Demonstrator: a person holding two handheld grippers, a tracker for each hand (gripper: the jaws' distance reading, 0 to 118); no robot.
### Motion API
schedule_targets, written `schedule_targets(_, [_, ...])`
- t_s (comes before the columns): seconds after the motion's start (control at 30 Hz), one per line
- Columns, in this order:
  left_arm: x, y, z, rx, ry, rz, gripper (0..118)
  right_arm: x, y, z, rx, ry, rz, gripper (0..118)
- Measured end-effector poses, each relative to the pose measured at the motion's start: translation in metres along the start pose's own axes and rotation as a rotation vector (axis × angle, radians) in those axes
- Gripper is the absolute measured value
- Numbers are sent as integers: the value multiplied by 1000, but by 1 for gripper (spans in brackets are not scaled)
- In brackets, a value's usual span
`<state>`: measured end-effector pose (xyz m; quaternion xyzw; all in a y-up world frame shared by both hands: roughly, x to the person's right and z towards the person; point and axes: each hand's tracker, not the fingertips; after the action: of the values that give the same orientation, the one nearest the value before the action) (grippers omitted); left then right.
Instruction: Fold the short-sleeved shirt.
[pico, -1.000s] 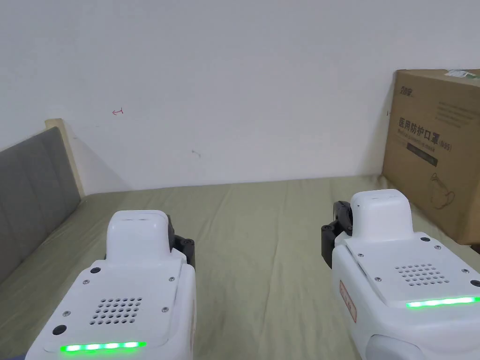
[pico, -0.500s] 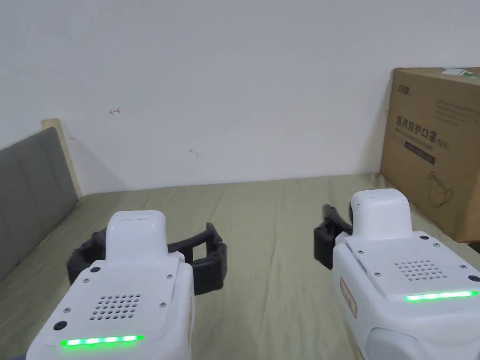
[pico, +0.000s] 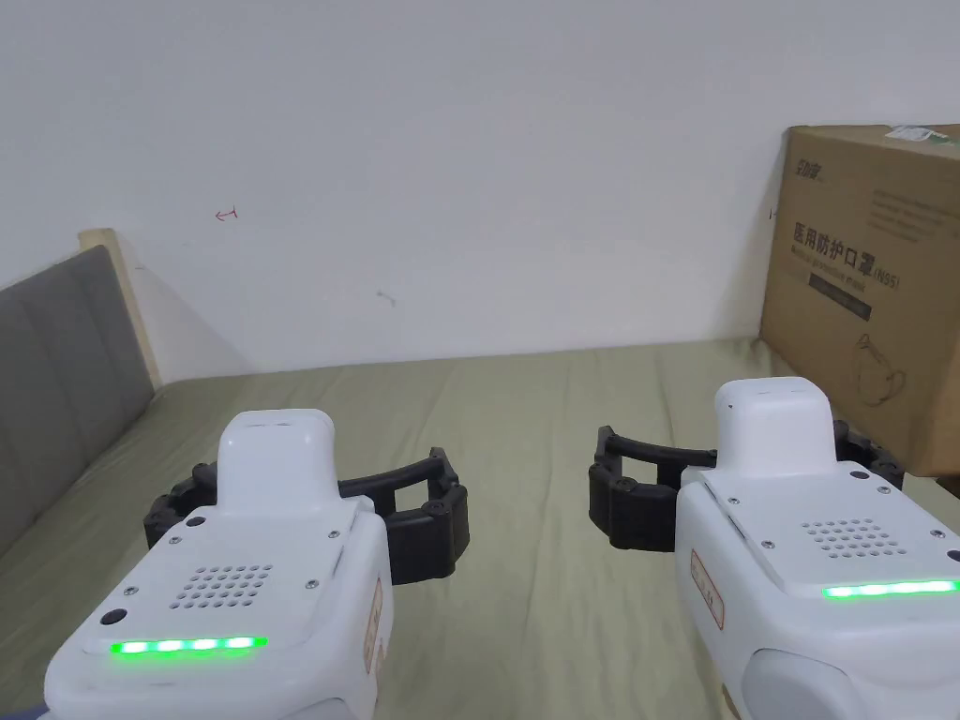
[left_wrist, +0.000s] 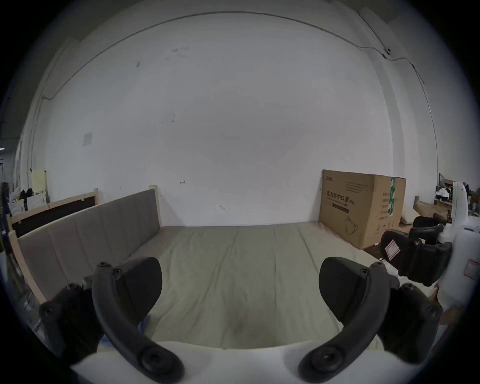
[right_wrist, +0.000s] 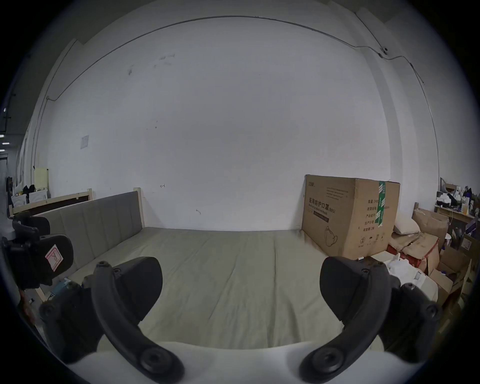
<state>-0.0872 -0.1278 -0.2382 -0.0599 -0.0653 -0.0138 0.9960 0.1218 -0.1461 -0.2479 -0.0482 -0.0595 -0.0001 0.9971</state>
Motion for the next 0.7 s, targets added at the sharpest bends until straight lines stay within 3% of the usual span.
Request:
schedule_targets(0.17, [7,-9,-8,17,92,-51,118,3,-1,1,-6,-1,8,118])
schedule_targets(0.43, [-3,-4,-12,0,20,36,118,6,-3,0,-20,-3,18,118])
schedule_targets(0.7, [4,-4,-9,49,23,-15,118,10,-4,0,-39,-5,13,118])
